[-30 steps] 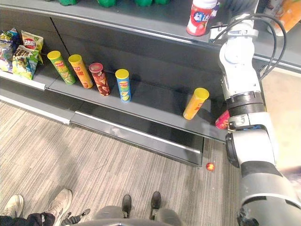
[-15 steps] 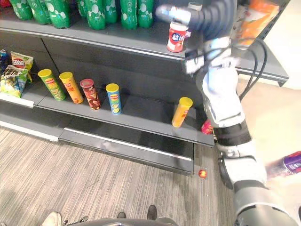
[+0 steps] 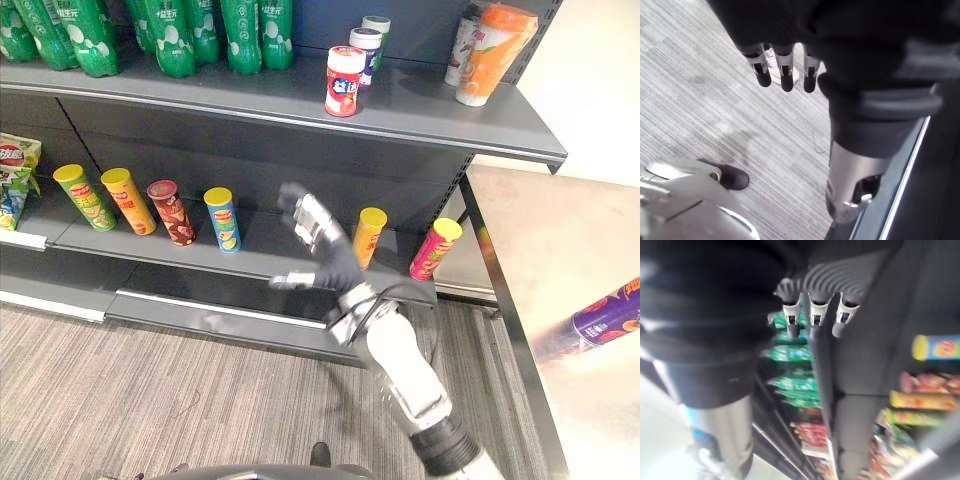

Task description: Put the gum and the chips on the shelf.

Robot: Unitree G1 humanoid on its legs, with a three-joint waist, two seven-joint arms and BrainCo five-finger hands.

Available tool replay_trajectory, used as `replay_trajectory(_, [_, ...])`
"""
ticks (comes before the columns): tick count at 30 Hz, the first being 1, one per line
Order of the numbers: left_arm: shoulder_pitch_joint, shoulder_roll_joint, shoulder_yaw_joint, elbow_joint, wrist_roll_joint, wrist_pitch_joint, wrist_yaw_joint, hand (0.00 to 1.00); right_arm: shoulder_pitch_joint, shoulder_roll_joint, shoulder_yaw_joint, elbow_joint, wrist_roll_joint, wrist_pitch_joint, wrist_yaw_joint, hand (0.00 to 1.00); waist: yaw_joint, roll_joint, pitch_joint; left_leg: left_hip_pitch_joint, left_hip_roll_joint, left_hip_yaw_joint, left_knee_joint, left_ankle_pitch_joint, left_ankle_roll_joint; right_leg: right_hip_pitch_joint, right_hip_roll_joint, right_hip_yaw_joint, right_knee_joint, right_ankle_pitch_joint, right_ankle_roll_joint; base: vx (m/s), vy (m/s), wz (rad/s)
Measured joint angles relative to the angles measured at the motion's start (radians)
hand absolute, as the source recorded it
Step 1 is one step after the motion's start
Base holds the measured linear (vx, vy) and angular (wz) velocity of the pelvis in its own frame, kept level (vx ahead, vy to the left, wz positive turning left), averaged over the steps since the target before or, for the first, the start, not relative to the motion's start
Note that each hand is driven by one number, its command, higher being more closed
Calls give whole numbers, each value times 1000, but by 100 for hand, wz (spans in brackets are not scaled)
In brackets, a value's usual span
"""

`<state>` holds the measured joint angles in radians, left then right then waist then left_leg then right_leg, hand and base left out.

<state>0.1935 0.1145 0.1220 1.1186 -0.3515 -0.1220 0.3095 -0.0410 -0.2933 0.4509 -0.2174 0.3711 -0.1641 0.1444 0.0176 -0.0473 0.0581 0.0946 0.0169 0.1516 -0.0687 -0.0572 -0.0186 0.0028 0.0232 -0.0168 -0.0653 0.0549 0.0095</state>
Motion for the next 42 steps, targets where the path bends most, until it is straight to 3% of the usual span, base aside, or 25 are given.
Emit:
replay_trajectory(5, [1,9,-32,19,0,2,5,0,99,26,33,276,-2,-13,43,0,-14,4,-11,-1,1,4,3,-11,-7,0,0,2,1,-1,1,-3,1,-1])
replay_trajectory(11, [0,6,-59,21,-1,17,6,0,164,66,15,671,-99,-17,-31,0,-19,26,-23,-1,1,13,6,-22,-7,0,0,10,4,-5,5,-3,4,-3])
replay_trajectory(20, [3,-4,-57,19,0,38,-9,0,177,141,-266,1166,-203,-14,-158,0,-22,48,-26,16,-2,11,5,-26,-8,4,-8,-2,34,-21,5,4,5,2])
replay_trajectory(26, [4,-5,-56,21,3,38,-13,0,154,172,-403,1268,-206,-14,-225,0,-29,50,-23,32,-4,6,3,-26,-8,25,-11,-11,28,-25,10,-3,1,3])
replay_trajectory(31, [4,-5,-56,28,3,39,-39,0,153,197,-486,1293,-203,-9,-230,0,-37,46,-20,34,-5,5,1,-26,-7,35,-12,-16,12,-25,10,-1,-2,2])
replay_trajectory(37, [-1,-13,-46,34,0,36,-48,0,153,204,-567,1299,-195,31,-250,0,-38,43,-3,61,-4,14,1,-32,-10,60,-9,-8,-4,-25,10,17,0,-5])
replay_trajectory(42, [-21,-13,-35,35,-1,34,-56,0,174,202,-639,1333,-172,58,-269,0,-44,45,46,44,11,59,131,-115,4,48,-5,29,87,-61,23,2,25,-24])
